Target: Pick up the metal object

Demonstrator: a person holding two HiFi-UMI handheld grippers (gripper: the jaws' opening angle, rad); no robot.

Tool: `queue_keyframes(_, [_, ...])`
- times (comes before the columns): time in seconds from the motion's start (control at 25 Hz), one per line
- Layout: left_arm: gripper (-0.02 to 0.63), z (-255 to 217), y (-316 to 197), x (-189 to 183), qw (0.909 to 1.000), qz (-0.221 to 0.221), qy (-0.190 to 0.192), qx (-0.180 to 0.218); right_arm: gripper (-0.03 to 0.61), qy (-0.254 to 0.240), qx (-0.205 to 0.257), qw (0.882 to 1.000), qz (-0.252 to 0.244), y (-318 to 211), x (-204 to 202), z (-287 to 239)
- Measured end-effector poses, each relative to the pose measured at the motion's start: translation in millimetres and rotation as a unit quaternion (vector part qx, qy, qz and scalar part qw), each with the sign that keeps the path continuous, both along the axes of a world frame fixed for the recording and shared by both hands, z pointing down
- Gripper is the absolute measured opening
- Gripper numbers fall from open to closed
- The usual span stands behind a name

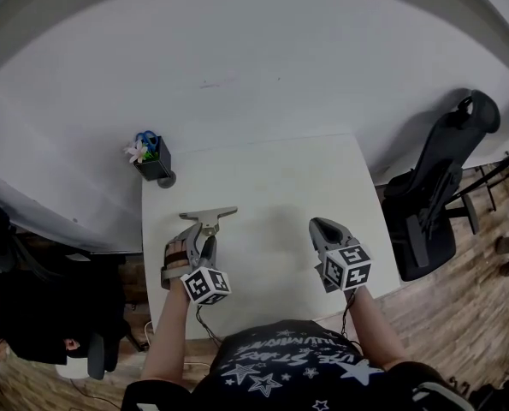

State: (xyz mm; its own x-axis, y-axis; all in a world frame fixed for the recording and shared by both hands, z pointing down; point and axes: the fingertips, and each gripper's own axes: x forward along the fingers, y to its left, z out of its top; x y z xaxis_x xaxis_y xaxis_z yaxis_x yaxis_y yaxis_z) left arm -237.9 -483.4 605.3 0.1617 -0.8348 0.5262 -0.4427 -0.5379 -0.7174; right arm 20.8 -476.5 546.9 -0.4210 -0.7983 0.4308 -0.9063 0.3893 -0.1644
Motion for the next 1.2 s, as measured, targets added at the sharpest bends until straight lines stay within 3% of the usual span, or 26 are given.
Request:
queue_keyframes(0.32, [0.235, 20.7, -21.7, -0.7, 0.9972, 0.032, -0.066, 0.012, 0.051, -0.001, -0.011, 1.0, 0.011, -9.7, -3.4, 8.8])
queue_keyframes(0.52, [0.216, 31.0, -32.0, 0.9, 0.9954, 0.039, -0.086, 0.017, 0.051, 0.002, -0.018, 1.0, 0.017, -11.0, -0.4, 14.3])
queue_keyframes(0.68, [0.171, 37.1, -36.7, 2.5, 0.9941, 0.042, -0.099, 0.014, 0.051, 0.002, -0.021, 0.999, 0.025, -12.8, 3.7, 16.2])
queue_keyframes(0.92, [0.052, 45.5, -37.6, 5.9, 0.9907, 0.046, -0.127, 0.01, 0.051, -0.002, -0.023, 0.999, 0.033, -10.1, 8.9, 18.7])
queue_keyframes(1.08, [0.035, 43.4, -38.7, 6.7, 0.987, 0.056, -0.151, 0.013, 0.051, -0.013, -0.029, 0.999, 0.04, -8.4, 12.9, 21.1])
queue_keyframes(1.2, [0.024, 34.7, -40.1, 6.6, 0.9886, 0.054, -0.138, 0.028, 0.051, -0.014, -0.028, 0.999, 0.042, -8.5, 15.6, 20.1])
